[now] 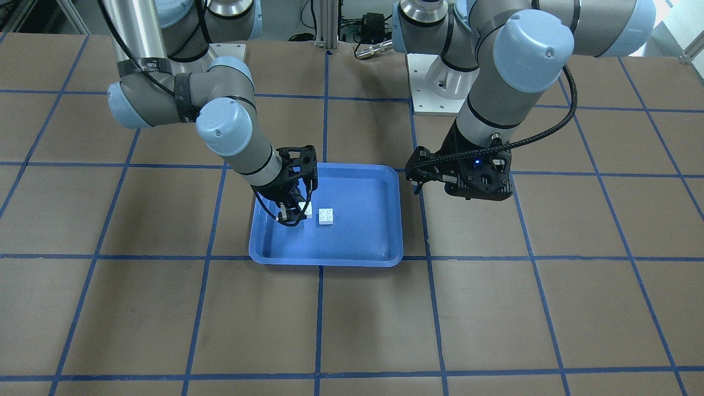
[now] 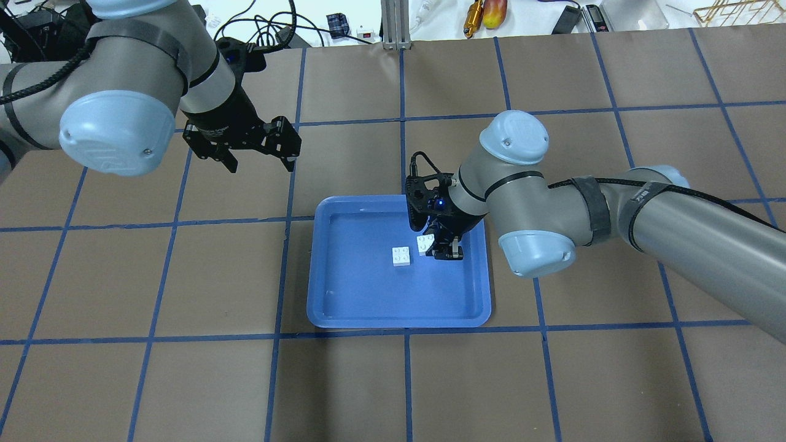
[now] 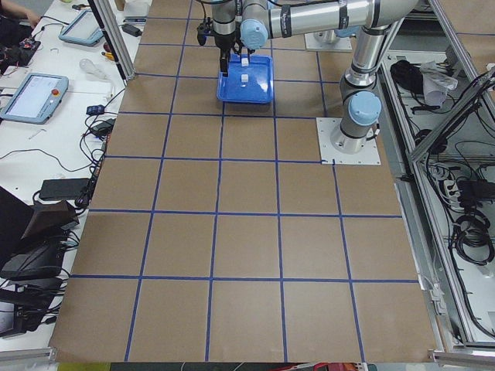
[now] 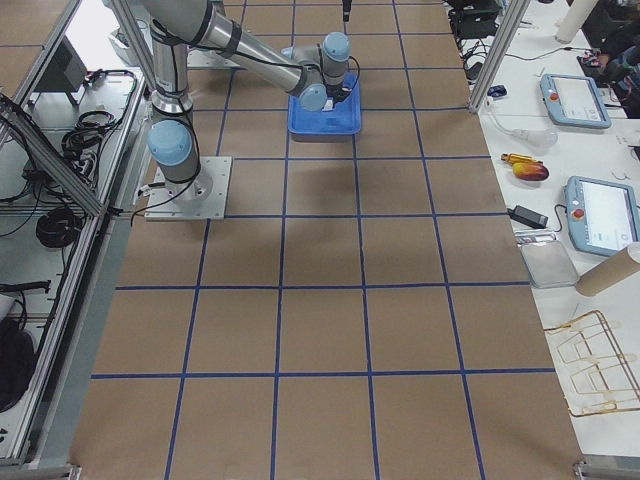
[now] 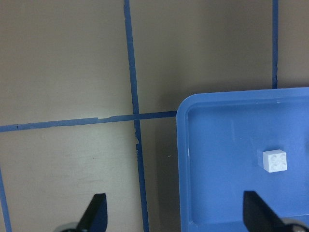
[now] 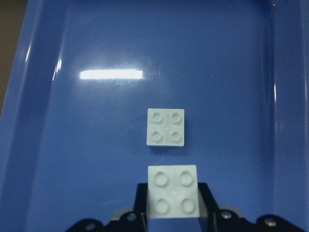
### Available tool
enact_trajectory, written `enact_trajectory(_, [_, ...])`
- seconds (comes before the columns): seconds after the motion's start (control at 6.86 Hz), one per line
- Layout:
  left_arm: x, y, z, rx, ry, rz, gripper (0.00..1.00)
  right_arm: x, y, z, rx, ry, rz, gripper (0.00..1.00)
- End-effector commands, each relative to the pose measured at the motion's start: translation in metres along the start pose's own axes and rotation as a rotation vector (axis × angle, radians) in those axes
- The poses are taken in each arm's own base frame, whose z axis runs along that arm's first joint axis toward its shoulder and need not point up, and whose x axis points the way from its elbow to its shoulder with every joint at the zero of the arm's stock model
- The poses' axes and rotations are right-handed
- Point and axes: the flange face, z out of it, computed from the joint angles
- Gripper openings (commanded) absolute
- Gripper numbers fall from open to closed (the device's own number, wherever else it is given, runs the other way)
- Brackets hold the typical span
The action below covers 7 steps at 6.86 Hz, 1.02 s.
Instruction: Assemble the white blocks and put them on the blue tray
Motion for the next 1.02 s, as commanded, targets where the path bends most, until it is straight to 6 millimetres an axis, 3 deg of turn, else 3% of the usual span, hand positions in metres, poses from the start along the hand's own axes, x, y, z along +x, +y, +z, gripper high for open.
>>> enact_trajectory(0.0, [0.002, 0.0, 0.001, 0.0, 0.001, 0.001, 1.0, 0.001, 0.005, 0.019, -0.01, 0.01, 0.02, 0.0])
enact_trajectory(0.44, [0.002, -0.001, -0.005, 0.012, -0.001, 0.005, 1.0, 0.0, 0.004, 0.02, 0.001, 0.014, 0.027, 0.0])
enact_trajectory(0.88, [0.002, -0.001, -0.011, 0.036, -0.011, 0.011, 1.0, -0.015, 0.008, 0.032, 0.006, 0.014, 0.038, 0.0])
